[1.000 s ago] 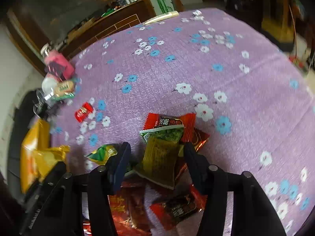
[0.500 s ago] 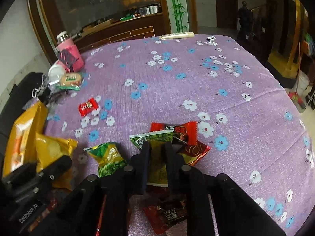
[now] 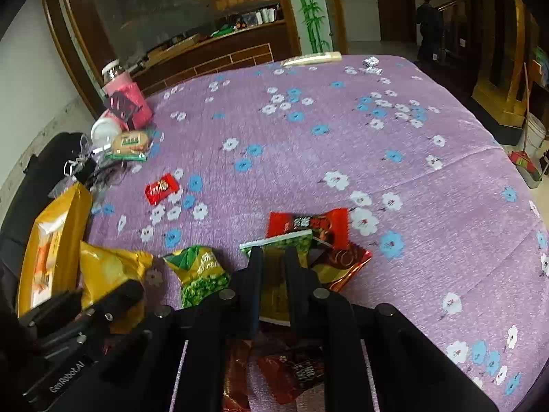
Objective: Organize snacks
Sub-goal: 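Grasp the green-and-yellow snack pack with the right tool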
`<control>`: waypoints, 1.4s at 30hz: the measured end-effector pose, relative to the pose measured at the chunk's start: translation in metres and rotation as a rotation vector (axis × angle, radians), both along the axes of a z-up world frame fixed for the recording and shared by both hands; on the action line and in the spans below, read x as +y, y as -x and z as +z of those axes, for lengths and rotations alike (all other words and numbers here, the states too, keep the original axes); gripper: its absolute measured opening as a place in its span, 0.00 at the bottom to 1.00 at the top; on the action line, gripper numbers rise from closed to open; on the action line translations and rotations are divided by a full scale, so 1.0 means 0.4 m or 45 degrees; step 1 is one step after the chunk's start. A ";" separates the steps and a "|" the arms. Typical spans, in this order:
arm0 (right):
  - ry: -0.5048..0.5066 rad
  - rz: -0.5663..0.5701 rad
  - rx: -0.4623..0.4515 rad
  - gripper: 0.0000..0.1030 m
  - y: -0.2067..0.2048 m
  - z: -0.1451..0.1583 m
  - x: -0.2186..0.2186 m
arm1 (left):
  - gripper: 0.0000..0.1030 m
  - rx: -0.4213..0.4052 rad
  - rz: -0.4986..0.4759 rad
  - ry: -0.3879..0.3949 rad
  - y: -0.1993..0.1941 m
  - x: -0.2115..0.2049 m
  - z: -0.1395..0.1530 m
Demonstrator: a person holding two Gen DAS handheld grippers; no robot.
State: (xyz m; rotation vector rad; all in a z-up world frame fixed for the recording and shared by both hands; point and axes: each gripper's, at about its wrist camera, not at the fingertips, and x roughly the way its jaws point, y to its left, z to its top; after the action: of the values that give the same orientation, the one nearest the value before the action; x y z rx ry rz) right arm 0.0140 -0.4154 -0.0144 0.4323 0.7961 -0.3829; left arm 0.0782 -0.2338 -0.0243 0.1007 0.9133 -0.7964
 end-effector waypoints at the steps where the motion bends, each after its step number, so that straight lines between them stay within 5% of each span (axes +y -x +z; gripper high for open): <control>1: -0.015 -0.012 -0.014 0.11 0.006 0.004 -0.007 | 0.29 0.002 0.002 -0.005 -0.002 0.000 -0.002; 17: -0.177 -0.009 -0.042 0.09 0.020 0.004 -0.038 | 0.29 0.047 0.016 -0.025 -0.014 0.003 -0.017; 21: -0.322 -0.005 -0.026 0.23 0.017 -0.024 -0.059 | 0.29 0.047 0.017 -0.036 -0.015 -0.001 -0.020; 25: -0.275 0.011 0.024 0.42 -0.002 -0.042 -0.040 | 0.29 0.043 0.017 -0.040 -0.014 -0.002 -0.021; 34: 0.399 0.023 0.307 0.36 -0.058 -0.068 0.088 | 0.29 0.044 0.017 -0.056 -0.014 -0.003 -0.025; 37: 0.415 0.007 0.298 0.34 -0.052 -0.067 0.088 | 0.29 0.035 0.018 -0.061 -0.011 -0.004 -0.026; 42: 0.231 -0.044 0.148 0.33 -0.013 -0.025 0.036 | 0.29 0.043 0.012 -0.041 -0.010 -0.002 -0.023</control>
State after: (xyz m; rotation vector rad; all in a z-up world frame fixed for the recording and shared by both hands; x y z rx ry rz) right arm 0.0192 -0.4011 -0.0246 0.2562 0.8590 -0.5113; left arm 0.0823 -0.2345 -0.0334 0.1117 0.9580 -0.7766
